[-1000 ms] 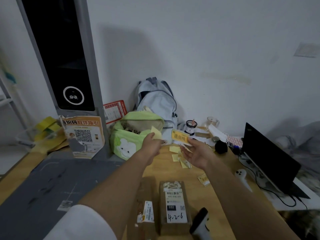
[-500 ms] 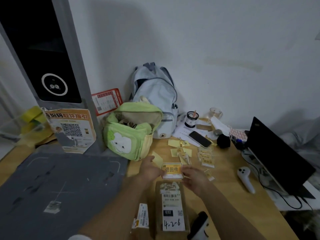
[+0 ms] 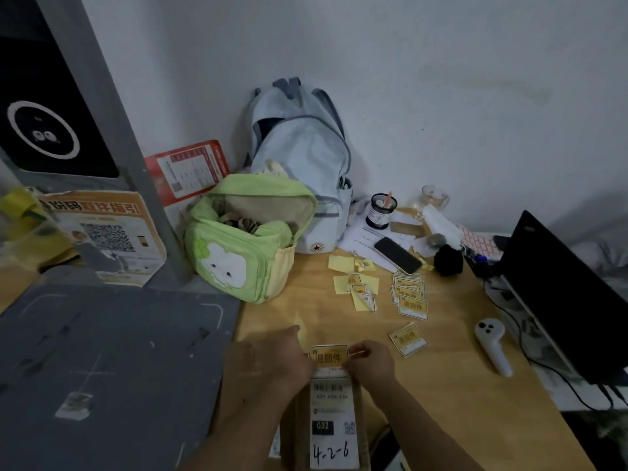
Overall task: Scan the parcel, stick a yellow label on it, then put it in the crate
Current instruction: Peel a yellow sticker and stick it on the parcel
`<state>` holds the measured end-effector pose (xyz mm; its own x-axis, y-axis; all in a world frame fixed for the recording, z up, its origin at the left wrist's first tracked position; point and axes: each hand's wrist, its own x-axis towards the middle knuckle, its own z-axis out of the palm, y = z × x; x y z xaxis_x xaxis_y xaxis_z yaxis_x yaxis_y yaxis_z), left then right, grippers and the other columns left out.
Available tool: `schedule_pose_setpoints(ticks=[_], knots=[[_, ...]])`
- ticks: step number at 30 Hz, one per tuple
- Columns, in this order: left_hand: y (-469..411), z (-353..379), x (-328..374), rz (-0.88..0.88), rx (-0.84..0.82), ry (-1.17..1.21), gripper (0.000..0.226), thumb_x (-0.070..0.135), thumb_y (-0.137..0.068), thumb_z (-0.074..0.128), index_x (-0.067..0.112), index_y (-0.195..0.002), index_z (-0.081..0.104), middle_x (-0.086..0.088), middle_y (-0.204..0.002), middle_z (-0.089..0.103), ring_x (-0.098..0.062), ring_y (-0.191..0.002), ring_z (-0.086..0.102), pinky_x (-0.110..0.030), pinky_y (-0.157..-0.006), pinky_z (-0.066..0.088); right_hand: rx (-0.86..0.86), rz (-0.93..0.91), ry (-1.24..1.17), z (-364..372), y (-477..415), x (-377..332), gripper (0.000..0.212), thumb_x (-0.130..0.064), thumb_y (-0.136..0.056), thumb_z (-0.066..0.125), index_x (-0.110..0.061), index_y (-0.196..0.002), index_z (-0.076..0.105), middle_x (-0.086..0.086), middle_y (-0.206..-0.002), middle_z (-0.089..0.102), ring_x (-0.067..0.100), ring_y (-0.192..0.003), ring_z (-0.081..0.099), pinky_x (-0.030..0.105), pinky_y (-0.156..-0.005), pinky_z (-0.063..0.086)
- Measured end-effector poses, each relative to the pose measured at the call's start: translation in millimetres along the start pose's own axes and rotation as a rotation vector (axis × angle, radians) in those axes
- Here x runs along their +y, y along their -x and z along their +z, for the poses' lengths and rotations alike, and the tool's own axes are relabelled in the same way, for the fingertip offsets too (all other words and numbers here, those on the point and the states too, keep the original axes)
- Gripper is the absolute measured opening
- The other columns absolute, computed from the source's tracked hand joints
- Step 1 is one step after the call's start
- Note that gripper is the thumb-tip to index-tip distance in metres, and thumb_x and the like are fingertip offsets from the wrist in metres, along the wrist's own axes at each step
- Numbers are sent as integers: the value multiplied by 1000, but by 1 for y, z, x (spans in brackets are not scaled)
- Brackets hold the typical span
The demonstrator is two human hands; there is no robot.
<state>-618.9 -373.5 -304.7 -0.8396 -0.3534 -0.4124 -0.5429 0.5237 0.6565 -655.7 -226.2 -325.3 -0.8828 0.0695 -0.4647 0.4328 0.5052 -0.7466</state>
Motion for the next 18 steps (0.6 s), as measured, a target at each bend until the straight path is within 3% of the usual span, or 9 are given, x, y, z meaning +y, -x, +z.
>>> schedule_pose_setpoints(ticks=[10, 15, 18], knots=[[-6, 18, -2, 57, 61, -145, 56, 11, -83, 66, 14, -136, 47, -6, -128, 59, -19, -117, 56, -15, -76, 31, 66, -54, 175, 10, -6, 10, 23, 2, -74, 66, -21, -74, 62, 1, -82, 70, 17, -77, 67, 34, -71, 60], [-7, 27, -7, 148, 113, -233, 49, 9, -78, 67, 17, -126, 55, -2, -125, 63, -19, -112, 58, -24, -89, 46, 108, -44, 213, 17, -4, 15, 19, -9, -75, 72, -19, -84, 59, 1, -92, 70, 16, -80, 67, 36, -68, 59], [-13, 29, -15, 132, 116, -248, 71, 22, -70, 77, 14, -134, 48, -3, -136, 55, -25, -125, 49, -34, -105, 42, 149, -30, 238, 13, -1, 16, 47, -18, -73, 77, -21, -108, 45, -1, -104, 60, 21, -88, 66, 31, -60, 48]])
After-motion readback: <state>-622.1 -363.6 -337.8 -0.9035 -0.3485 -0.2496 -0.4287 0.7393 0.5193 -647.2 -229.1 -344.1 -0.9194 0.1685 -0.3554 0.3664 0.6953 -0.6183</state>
